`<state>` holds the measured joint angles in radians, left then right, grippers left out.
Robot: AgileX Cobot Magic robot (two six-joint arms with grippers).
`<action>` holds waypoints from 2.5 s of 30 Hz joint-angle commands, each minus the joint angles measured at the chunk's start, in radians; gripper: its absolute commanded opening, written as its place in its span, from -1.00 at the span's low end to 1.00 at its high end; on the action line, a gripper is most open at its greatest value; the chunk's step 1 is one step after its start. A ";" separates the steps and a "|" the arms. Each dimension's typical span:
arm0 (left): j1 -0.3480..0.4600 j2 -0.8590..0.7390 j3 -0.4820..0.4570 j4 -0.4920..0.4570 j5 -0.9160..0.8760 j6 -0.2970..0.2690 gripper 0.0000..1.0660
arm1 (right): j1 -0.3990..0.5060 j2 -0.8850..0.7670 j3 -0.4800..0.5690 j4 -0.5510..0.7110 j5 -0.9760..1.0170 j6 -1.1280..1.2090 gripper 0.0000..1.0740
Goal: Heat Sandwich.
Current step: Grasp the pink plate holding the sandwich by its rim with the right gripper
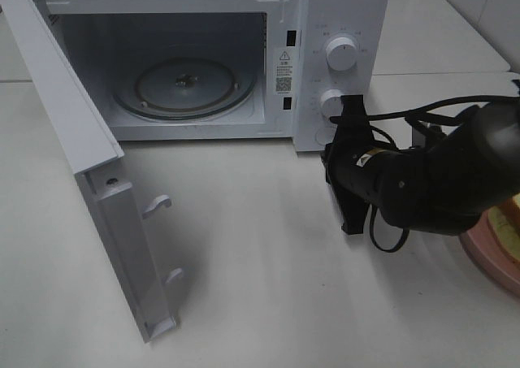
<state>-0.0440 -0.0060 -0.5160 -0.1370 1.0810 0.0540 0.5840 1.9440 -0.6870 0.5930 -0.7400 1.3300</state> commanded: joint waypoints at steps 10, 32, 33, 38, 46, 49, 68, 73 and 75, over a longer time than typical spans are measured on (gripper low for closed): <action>-0.003 -0.017 0.003 -0.001 -0.013 -0.007 0.86 | -0.017 -0.249 0.067 -0.319 0.347 -0.139 -1.00; -0.003 -0.017 0.003 -0.001 -0.013 -0.007 0.86 | -0.106 -0.424 -0.138 -0.472 1.292 -1.182 -0.99; -0.003 -0.017 0.003 -0.001 -0.013 -0.007 0.86 | -0.106 -0.424 -0.148 -0.472 1.325 -1.233 -0.99; -0.003 -0.017 0.003 -0.001 -0.013 -0.007 0.86 | -0.106 -0.427 -0.189 -0.474 1.478 -1.486 -0.96; -0.003 -0.017 0.003 -0.001 -0.013 -0.007 0.86 | -0.106 -0.435 -0.195 -0.481 1.501 -1.448 -0.61; -0.003 -0.017 0.003 -0.001 -0.013 -0.007 0.86 | -0.106 -0.437 -0.195 -0.483 1.504 -1.448 0.10; -0.003 -0.017 0.003 -0.001 -0.013 -0.007 0.86 | -0.142 -0.437 -0.237 -0.560 1.660 -1.404 0.80; -0.003 -0.017 0.003 -0.001 -0.013 -0.007 0.86 | -0.203 -0.437 -0.271 -0.605 1.732 -1.383 0.78; -0.003 -0.017 0.003 -0.001 -0.013 -0.007 0.86 | -0.246 -0.437 -0.274 -0.613 1.745 -1.380 0.77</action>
<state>-0.0440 -0.0060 -0.5160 -0.1370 1.0810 0.0540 0.3590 1.5130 -0.9540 -0.0080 0.9840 -0.0570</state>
